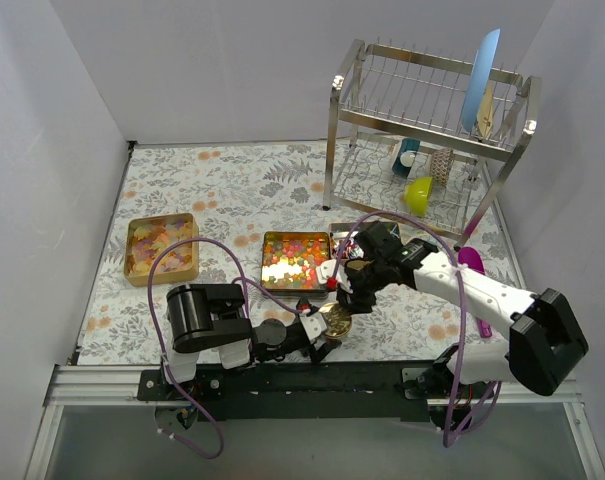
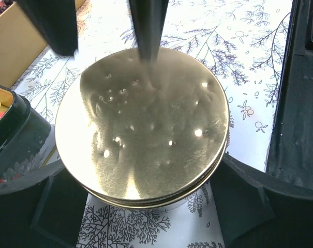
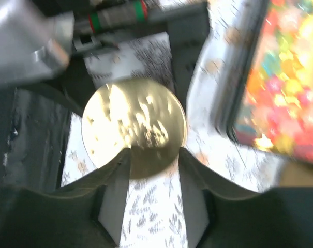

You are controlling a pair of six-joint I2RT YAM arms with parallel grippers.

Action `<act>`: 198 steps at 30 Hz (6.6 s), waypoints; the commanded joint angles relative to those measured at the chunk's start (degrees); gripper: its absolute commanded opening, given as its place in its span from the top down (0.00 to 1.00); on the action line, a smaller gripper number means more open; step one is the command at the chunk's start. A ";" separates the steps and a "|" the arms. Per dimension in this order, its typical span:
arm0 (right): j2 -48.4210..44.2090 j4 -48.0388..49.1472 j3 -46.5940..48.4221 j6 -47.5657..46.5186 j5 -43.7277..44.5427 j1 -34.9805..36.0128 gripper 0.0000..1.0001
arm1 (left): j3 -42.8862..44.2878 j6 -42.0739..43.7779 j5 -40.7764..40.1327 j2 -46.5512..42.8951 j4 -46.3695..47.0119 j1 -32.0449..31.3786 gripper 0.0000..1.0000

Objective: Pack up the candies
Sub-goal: Close the bottle lid on the packing bottle, then screw the bottle lid onto the packing bottle.

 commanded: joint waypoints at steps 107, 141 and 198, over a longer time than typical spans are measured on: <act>11.49 -22.78 14.65 -19.90 -2.51 1.60 0.02 | -1.13 6.19 -7.43 7.98 6.69 -1.61 1.00; 4.01 -14.70 12.18 -7.33 2.15 0.19 0.04 | -0.78 5.57 -6.47 7.36 4.14 0.15 1.00; 15.09 -23.39 18.34 -18.05 -6.03 -1.38 0.05 | -0.16 5.13 -8.04 7.71 3.70 0.85 1.00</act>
